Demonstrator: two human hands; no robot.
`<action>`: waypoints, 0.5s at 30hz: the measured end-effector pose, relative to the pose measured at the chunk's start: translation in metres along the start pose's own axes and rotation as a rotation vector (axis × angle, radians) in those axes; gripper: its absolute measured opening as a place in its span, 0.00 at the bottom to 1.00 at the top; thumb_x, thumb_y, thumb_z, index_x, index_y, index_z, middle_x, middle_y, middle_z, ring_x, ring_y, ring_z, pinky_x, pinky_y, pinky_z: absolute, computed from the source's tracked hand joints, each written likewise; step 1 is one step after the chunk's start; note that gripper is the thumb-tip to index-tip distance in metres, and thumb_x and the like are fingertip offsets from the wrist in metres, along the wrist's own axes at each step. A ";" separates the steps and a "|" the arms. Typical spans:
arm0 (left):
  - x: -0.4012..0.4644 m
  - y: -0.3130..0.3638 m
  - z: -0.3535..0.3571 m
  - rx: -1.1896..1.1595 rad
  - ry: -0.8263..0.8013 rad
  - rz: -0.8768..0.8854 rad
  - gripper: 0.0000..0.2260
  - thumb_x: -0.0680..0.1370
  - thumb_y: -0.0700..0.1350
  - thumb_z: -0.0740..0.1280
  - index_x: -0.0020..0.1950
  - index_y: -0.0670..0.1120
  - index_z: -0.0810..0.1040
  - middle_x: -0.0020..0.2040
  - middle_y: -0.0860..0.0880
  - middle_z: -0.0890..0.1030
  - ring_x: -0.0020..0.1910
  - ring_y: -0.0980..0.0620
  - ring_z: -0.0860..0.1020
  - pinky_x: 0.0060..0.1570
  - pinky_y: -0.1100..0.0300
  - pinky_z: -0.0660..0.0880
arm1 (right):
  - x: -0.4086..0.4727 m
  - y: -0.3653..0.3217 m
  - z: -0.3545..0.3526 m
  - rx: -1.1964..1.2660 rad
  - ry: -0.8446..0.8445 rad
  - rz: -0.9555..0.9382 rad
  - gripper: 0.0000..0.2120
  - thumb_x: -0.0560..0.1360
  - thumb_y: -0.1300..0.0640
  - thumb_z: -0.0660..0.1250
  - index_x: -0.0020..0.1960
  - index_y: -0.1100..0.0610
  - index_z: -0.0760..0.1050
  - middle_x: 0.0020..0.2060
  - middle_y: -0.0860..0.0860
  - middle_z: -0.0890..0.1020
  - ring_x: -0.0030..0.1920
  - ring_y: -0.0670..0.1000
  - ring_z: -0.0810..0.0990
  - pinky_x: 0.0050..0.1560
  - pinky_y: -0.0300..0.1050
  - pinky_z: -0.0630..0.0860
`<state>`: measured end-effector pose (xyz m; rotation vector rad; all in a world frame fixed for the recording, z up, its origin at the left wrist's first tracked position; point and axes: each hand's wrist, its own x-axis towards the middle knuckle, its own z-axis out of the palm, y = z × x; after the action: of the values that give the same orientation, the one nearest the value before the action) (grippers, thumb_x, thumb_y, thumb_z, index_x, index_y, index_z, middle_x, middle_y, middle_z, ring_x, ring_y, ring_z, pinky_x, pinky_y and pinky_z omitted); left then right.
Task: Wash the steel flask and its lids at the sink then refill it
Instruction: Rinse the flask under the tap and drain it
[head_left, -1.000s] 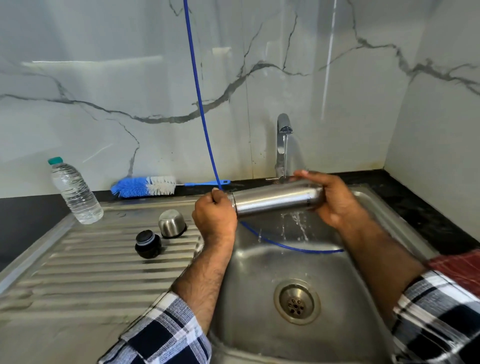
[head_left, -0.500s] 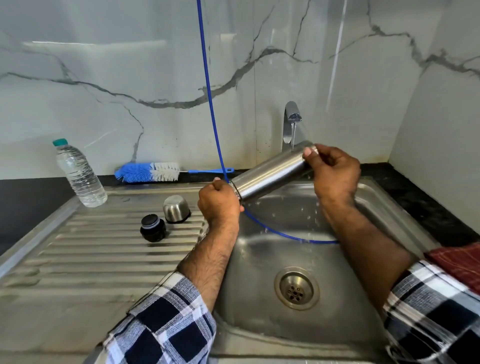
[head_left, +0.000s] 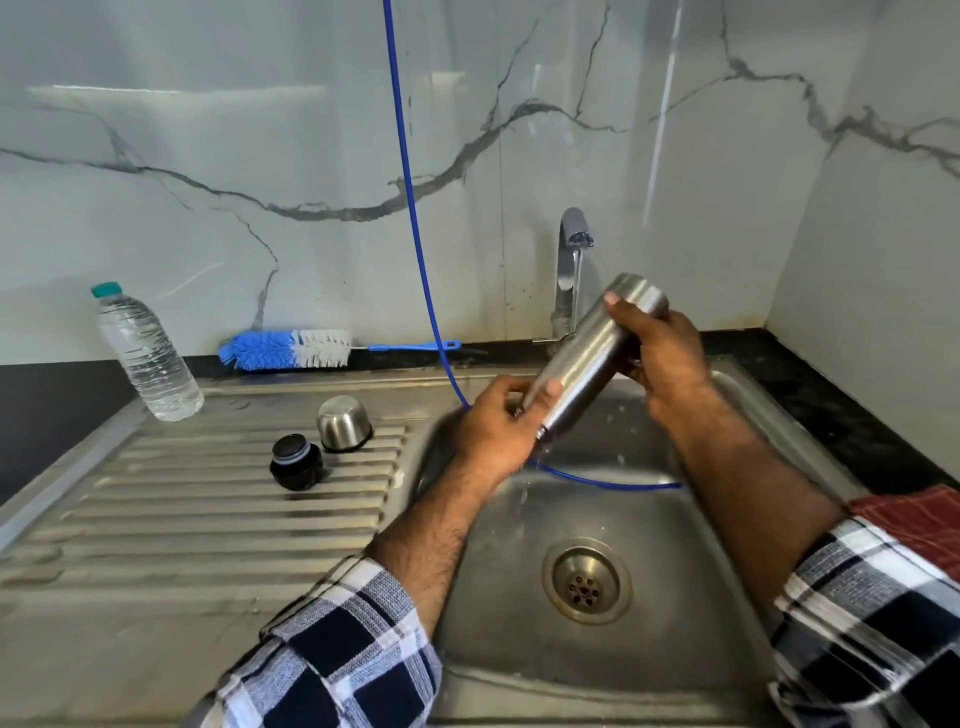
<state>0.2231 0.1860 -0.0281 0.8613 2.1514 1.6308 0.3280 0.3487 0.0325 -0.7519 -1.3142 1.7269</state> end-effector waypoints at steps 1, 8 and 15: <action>-0.001 -0.005 0.001 0.034 -0.101 0.034 0.26 0.75 0.69 0.73 0.62 0.52 0.81 0.52 0.51 0.87 0.48 0.51 0.86 0.49 0.55 0.85 | -0.001 -0.002 0.002 -0.048 -0.044 -0.037 0.30 0.70 0.49 0.83 0.68 0.56 0.78 0.57 0.53 0.87 0.56 0.55 0.87 0.56 0.52 0.84; 0.002 -0.017 0.002 0.018 -0.269 -0.069 0.31 0.71 0.49 0.83 0.71 0.50 0.76 0.61 0.52 0.84 0.58 0.52 0.83 0.55 0.56 0.84 | -0.008 0.013 0.015 -0.198 -0.195 -0.150 0.22 0.70 0.52 0.82 0.62 0.54 0.83 0.53 0.50 0.88 0.54 0.52 0.88 0.57 0.51 0.84; -0.002 -0.017 0.009 0.053 -0.304 -0.079 0.48 0.53 0.59 0.87 0.70 0.50 0.76 0.60 0.52 0.85 0.59 0.51 0.84 0.61 0.47 0.83 | -0.015 0.021 0.016 -0.221 -0.282 -0.139 0.14 0.77 0.51 0.77 0.60 0.55 0.85 0.48 0.49 0.89 0.47 0.45 0.88 0.49 0.46 0.81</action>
<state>0.2246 0.1884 -0.0473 0.9582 1.9965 1.3152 0.3163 0.3258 0.0169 -0.5355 -1.7295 1.6343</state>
